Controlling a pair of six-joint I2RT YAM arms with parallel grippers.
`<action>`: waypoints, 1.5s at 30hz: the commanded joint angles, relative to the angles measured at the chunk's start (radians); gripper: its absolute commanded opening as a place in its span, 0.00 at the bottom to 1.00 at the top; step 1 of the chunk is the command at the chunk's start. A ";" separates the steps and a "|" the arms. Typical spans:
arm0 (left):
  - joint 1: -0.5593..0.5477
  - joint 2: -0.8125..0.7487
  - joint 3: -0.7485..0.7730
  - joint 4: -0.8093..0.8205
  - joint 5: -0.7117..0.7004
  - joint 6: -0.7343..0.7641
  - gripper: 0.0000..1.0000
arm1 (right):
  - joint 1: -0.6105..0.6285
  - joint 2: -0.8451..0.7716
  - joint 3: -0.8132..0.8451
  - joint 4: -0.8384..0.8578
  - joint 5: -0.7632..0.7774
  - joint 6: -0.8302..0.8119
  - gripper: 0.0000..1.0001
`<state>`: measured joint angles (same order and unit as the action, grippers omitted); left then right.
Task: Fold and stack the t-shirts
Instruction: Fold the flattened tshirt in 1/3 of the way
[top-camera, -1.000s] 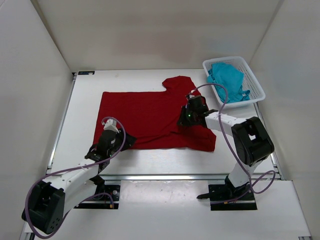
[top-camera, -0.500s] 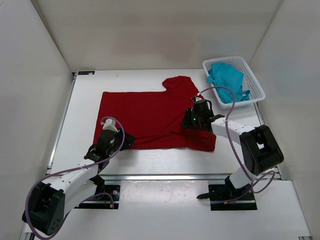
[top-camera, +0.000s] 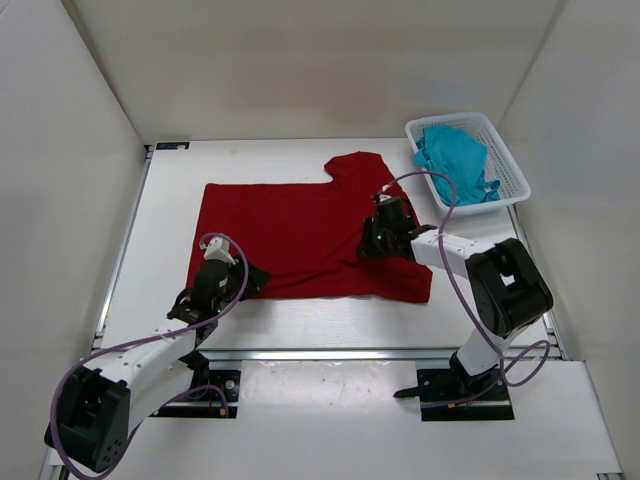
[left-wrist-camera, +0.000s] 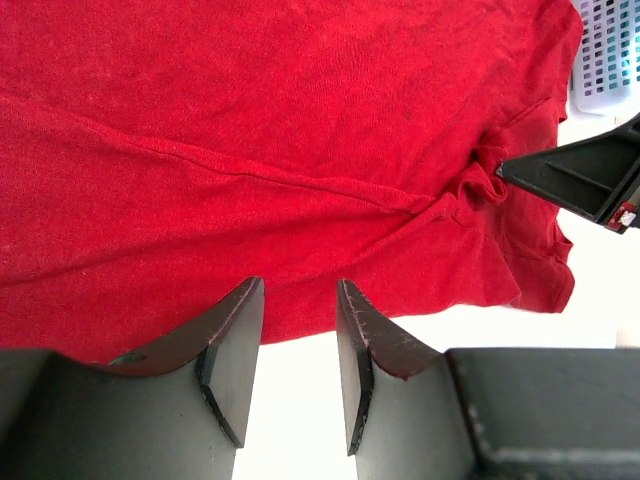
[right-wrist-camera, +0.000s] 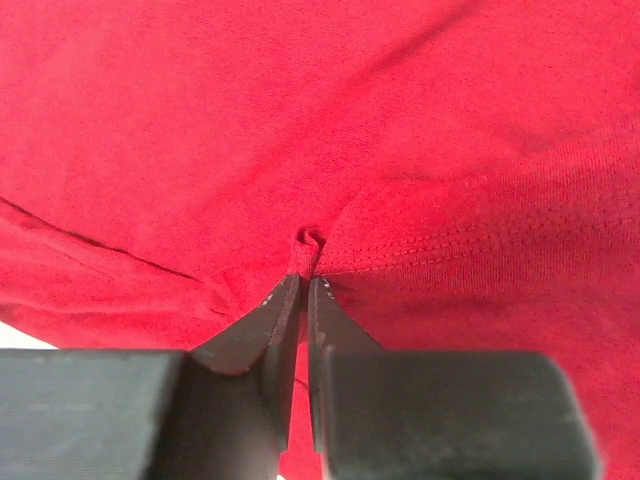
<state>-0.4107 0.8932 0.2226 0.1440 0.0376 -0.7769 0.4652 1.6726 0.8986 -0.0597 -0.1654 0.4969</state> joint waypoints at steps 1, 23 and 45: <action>0.003 0.000 -0.008 0.032 0.019 0.002 0.46 | 0.033 0.022 0.055 0.020 0.026 -0.012 0.05; 0.001 0.128 0.098 0.054 0.019 0.042 0.45 | 0.027 0.036 0.166 -0.052 0.076 -0.050 0.26; -0.250 0.637 0.555 0.052 0.038 0.159 0.56 | -0.309 0.065 0.143 -0.045 -0.017 -0.098 0.28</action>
<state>-0.6456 1.4738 0.7017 0.1940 0.0566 -0.6624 0.1619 1.7336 1.0084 -0.1478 -0.1207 0.3962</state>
